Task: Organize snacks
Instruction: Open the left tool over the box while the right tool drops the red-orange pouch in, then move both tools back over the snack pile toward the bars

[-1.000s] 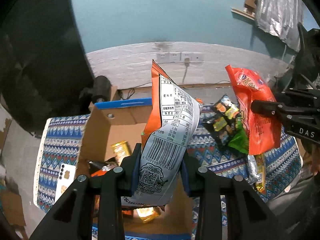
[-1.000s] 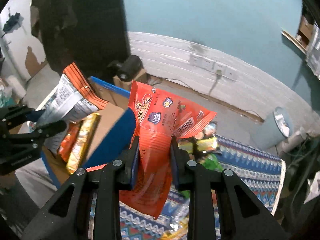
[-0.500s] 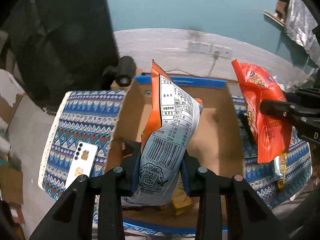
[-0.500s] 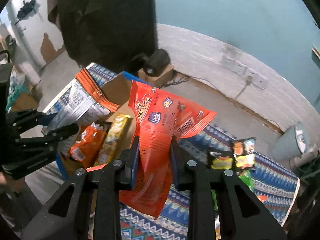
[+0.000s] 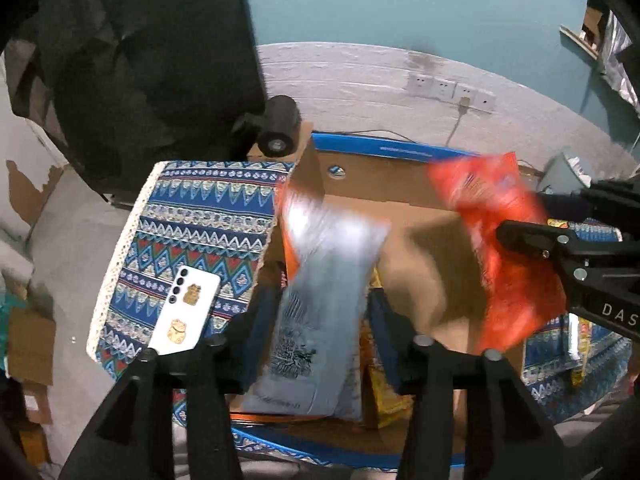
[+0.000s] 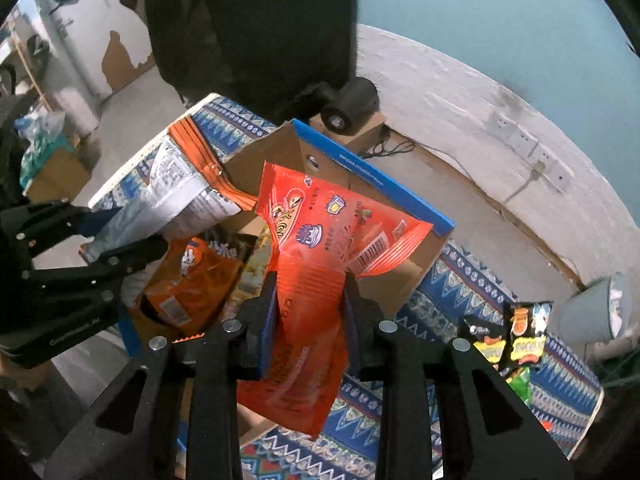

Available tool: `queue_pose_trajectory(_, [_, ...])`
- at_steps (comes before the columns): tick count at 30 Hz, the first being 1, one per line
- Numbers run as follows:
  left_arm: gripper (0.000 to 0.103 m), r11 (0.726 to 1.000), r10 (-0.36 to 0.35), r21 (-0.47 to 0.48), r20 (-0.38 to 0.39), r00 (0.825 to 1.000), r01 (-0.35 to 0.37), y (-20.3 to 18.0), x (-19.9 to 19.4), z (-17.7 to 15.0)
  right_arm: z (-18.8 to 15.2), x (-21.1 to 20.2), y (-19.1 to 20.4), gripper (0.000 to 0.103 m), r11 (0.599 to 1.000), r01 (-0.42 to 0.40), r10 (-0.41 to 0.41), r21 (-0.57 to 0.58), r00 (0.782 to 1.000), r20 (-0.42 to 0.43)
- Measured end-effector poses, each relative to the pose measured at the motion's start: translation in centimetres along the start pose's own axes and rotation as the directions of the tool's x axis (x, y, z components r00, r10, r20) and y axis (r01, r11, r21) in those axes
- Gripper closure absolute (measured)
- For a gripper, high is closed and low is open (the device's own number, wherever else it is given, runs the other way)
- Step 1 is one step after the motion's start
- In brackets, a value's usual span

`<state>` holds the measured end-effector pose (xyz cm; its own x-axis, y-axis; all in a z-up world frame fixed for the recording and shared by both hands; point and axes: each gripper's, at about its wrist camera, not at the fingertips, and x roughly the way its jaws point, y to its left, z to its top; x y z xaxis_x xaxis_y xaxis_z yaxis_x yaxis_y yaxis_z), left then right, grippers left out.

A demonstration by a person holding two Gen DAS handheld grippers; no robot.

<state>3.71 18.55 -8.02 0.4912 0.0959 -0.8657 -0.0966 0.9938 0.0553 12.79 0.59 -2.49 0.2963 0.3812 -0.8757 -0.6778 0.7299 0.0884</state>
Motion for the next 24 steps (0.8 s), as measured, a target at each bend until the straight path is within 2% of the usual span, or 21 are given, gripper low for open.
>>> queue_pose_trajectory(1, [0.04, 1.0, 0.008, 0.001, 0.002, 1.0, -0.008, 0.0, 0.0, 0.0, 0.0, -0.1, 0.1, 0.064, 1.0, 0.01, -0.01, -0.001, 1.0, 0.002])
queue_pose_trajectory(3, [0.037, 1.0, 0.019, 0.0, 0.006, 1.0, -0.019, 0.0, -0.1, 0.0, 0.0, -0.3, -0.2, 0.046, 1.0, 0.018, -0.018, 0.007, 1.0, 0.01])
queue_pose_trajectory(6, [0.034, 1.0, 0.013, -0.005, 0.001, 1.0, -0.013, 0.0, -0.2, 0.1, 0.0, -1.0, -0.6, 0.042, 1.0, 0.016, -0.017, 0.02, 1.0, 0.022])
queue_pose_trajectory(10, [0.028, 1.0, -0.009, -0.001, 0.002, 1.0, 0.009, -0.9, -0.3, 0.4, -0.3, -2.0, -1.1, 0.031, 0.999, 0.025, -0.026, 0.039, 0.999, 0.033])
queue_pose_trajectory(12, [0.023, 1.0, -0.019, 0.011, 0.005, 1.0, 0.019, -1.6, -0.4, 0.5, -0.7, -2.6, -1.5, 0.028, 0.998, 0.03, -0.032, 0.052, 0.999, 0.036])
queue_pose_trajectory(24, [0.022, 0.99, -0.093, 0.111, 0.035, 0.995, 0.089, -6.6, -2.4, 0.5, -5.1, -5.5, -5.6, 0.027, 0.987, 0.101, -0.102, 0.123, 0.995, 0.001])
